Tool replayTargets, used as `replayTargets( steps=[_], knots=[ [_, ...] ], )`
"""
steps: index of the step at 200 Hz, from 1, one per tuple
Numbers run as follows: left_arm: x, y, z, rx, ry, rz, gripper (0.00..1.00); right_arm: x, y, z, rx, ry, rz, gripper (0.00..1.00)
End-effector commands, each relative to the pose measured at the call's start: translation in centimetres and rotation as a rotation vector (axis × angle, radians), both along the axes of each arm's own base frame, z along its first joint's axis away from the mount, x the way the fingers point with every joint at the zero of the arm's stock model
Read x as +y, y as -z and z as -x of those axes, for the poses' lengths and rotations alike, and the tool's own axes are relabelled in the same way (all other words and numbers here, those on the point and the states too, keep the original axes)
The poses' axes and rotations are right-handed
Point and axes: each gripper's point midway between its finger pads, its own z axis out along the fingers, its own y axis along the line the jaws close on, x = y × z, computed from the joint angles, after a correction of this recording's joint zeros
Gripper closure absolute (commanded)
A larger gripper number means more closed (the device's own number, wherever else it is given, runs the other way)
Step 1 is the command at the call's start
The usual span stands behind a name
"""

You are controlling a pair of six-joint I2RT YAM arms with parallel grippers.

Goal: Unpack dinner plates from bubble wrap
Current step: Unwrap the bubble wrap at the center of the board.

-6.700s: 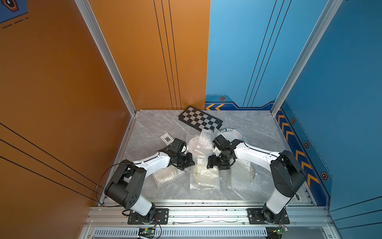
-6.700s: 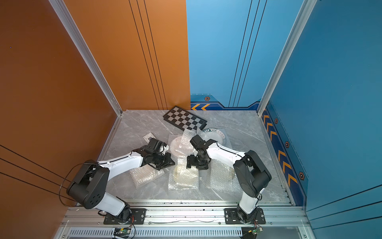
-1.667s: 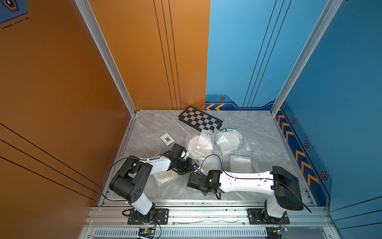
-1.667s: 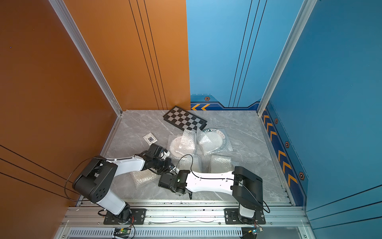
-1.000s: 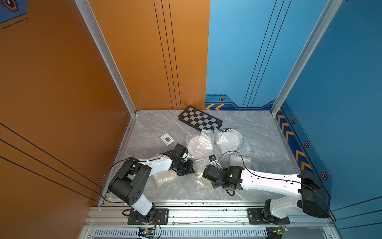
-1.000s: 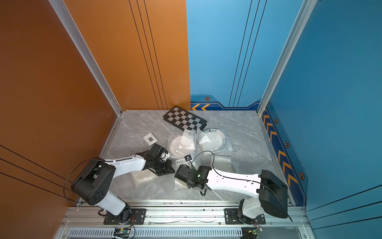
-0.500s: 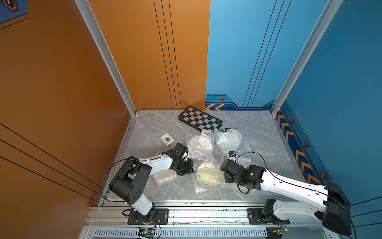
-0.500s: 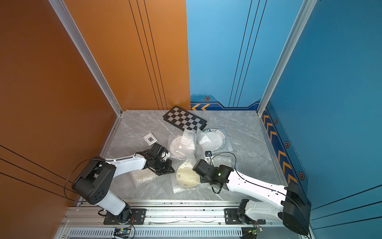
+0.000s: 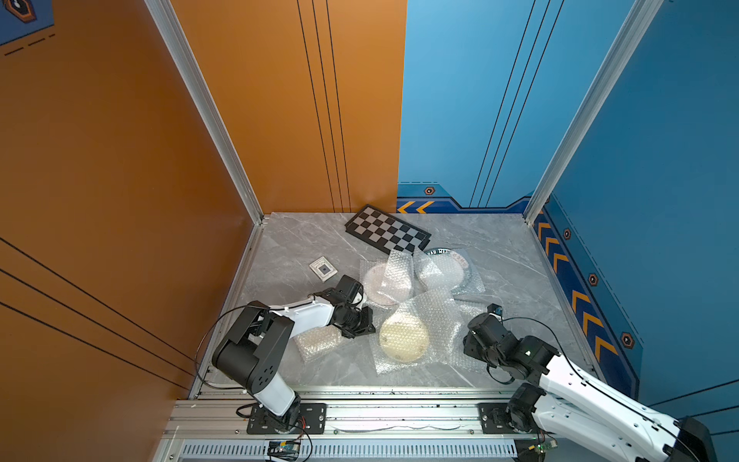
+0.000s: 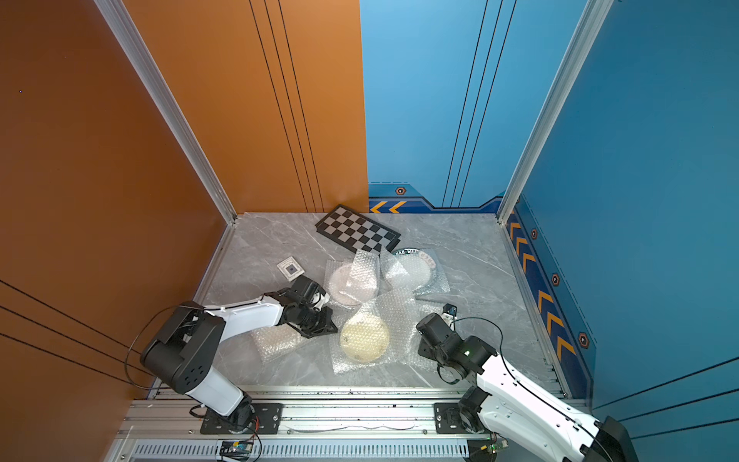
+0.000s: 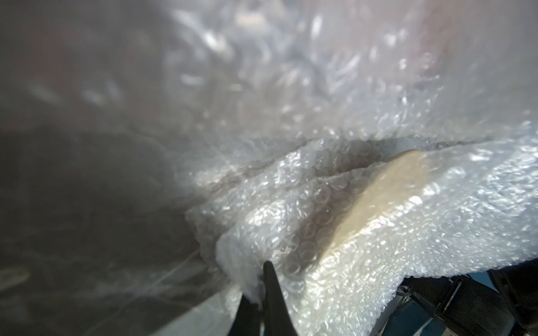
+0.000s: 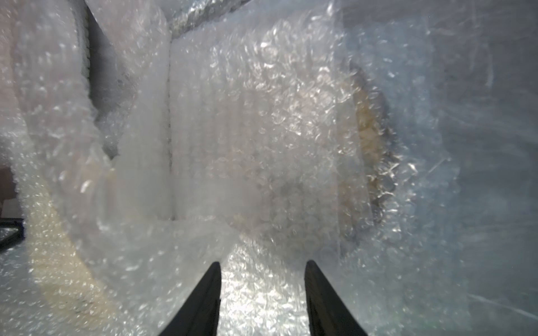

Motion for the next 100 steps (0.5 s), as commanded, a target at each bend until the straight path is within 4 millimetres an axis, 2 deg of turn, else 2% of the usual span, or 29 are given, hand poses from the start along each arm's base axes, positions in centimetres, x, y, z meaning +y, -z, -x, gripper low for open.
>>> replayTargets(
  steps=[1, 25, 64, 83, 100],
  knots=[
    [0.3, -0.2, -0.1, 0.008, 0.004, -0.003, 1.00, -1.4, -2.0, 0.8, -0.002, 0.016, 0.030, 0.45],
    [0.0, -1.3, -0.4, -0.019, -0.003, 0.022, 1.00, -1.9, -4.6, 0.7, -0.041, 0.017, 0.027, 0.42],
    [-0.6, -3.7, -0.8, -0.082, -0.022, 0.090, 1.00, -2.0, -7.2, 0.3, -0.075, -0.005, 0.044, 0.40],
    [-0.7, -4.5, -0.7, -0.097, -0.033, 0.118, 0.79, -1.7, -8.4, -0.1, -0.098, -0.016, 0.037, 0.39],
    [-0.8, -4.8, -0.9, -0.122, -0.046, 0.139, 0.70, -1.2, -9.5, -0.6, -0.111, -0.044, 0.042, 0.38]
  ],
)
